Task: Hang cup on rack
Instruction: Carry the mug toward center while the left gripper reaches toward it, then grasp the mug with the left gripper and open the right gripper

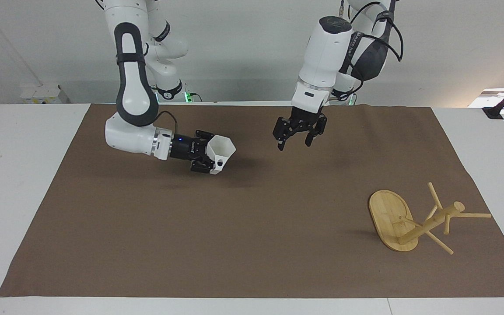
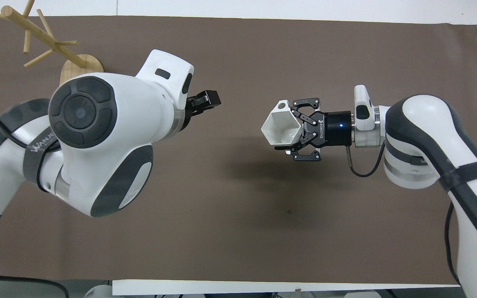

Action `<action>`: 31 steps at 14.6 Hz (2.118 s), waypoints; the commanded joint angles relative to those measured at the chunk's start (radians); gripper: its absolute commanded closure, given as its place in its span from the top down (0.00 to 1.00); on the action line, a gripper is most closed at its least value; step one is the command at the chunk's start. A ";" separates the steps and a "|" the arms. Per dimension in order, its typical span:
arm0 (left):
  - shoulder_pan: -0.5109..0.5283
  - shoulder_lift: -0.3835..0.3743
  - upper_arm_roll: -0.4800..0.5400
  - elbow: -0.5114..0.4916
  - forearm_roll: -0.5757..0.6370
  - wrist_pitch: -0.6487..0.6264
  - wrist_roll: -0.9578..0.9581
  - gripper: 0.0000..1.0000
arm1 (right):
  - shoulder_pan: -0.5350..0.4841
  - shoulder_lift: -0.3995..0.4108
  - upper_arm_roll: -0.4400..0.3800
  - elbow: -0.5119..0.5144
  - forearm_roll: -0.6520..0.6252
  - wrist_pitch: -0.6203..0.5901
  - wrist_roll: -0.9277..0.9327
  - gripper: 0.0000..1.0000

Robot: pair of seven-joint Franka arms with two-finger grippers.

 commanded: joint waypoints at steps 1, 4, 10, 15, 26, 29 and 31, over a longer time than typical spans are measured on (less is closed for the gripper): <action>-0.035 0.003 0.015 0.015 -0.009 0.026 -0.119 1.00 | 0.023 -0.017 0.001 -0.025 0.041 0.046 0.020 0.13; -0.075 0.002 0.013 0.013 -0.081 0.024 -0.139 1.00 | 0.046 -0.017 0.001 -0.025 0.043 0.085 0.021 0.13; -0.124 0.025 0.013 -0.002 -0.204 0.040 -0.153 0.84 | 0.051 -0.017 0.001 -0.027 0.043 0.086 0.024 0.13; -0.116 0.069 0.012 0.009 -0.239 0.073 -0.132 0.79 | 0.051 -0.017 0.001 -0.028 0.043 0.088 0.032 0.14; -0.129 0.091 0.010 0.001 -0.388 0.165 -0.089 0.00 | 0.044 -0.017 0.001 -0.025 0.049 0.085 0.047 0.16; -0.133 0.091 0.010 0.003 -0.388 0.172 -0.089 0.00 | 0.046 -0.017 0.001 -0.027 0.048 0.085 0.041 0.52; -0.136 0.091 0.012 -0.002 -0.385 0.202 -0.054 0.00 | 0.040 -0.017 -0.001 -0.028 0.048 0.085 0.021 1.00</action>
